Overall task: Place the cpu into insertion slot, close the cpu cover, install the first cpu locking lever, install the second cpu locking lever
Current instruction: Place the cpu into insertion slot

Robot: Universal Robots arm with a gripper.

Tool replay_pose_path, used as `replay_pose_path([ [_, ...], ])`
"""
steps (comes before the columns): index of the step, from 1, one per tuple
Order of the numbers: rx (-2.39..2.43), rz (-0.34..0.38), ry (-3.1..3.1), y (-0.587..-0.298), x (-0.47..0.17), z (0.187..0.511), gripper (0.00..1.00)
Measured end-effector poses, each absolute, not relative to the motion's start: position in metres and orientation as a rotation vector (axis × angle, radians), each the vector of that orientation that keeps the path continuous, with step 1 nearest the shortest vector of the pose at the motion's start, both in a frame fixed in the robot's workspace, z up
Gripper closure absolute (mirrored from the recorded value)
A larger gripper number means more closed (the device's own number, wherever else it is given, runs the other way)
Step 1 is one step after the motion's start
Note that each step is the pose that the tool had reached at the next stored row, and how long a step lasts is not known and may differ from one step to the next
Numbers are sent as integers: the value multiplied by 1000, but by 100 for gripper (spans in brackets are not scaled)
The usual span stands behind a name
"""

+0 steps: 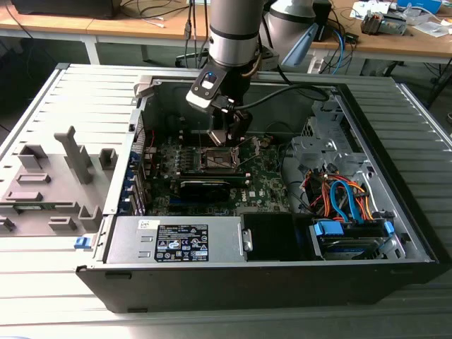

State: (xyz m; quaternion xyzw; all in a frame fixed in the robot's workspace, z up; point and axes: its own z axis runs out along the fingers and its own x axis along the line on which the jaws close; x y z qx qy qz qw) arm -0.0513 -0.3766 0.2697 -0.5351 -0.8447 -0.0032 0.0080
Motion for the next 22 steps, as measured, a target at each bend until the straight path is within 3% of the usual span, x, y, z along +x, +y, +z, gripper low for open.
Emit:
replay_pose_path([
  [22, -1783, -11, -2568, -377, -51, 269, 45],
])
